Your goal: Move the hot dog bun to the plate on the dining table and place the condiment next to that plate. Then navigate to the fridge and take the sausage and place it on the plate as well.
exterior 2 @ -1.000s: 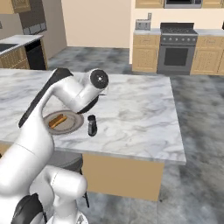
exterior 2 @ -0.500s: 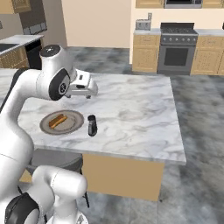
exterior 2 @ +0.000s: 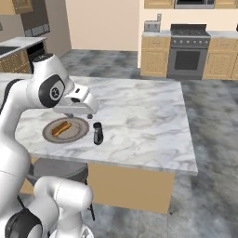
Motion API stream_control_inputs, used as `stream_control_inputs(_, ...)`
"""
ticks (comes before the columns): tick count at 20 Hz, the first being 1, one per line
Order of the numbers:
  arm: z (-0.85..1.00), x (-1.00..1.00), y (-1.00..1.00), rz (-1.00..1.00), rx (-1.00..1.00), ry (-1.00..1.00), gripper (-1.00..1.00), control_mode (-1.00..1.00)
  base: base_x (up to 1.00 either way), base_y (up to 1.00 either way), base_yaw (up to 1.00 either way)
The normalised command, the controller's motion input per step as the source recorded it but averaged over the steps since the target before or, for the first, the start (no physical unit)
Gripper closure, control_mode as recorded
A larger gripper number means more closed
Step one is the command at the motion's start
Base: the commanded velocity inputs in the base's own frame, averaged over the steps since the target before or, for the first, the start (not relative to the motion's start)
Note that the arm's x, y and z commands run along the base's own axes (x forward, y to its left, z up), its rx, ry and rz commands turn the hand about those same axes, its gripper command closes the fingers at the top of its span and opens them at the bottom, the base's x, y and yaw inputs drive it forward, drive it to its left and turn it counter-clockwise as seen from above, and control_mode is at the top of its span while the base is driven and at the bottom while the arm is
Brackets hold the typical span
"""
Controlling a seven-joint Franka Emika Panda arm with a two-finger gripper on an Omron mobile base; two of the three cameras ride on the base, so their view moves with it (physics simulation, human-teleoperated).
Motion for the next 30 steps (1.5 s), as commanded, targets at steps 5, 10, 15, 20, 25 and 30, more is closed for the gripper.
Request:
stream_control_inputs(5, -0.11, -0.14, 0.0, -0.03, 0.0, 0.02, -1.0, 1.0, -0.27, -0.13, -0.08)
stream_control_inputs(10, 0.0, 0.0, 0.0, 0.0, 0.0, 0.0, -1.0, 1.0, -0.17, -0.95, -0.25)
stream_control_inputs(15, 0.0, 0.0, 0.0, 0.0, 0.0, 0.0, -1.0, 1.0, 0.14, -1.0, -0.18)
stream_control_inputs(20, 0.0, 0.0, 0.0, 0.0, 0.0, 0.0, -1.0, 1.0, 0.4, -1.0, -0.08)
stream_control_inputs(25, 0.0, 0.0, 0.0, 0.0, 0.0, 0.0, -1.0, 1.0, 0.56, -1.0, -0.01)
stream_control_inputs(30, 0.0, 0.0, 0.0, 0.0, 0.0, 0.0, -1.0, 1.0, 0.65, -1.0, 0.02)
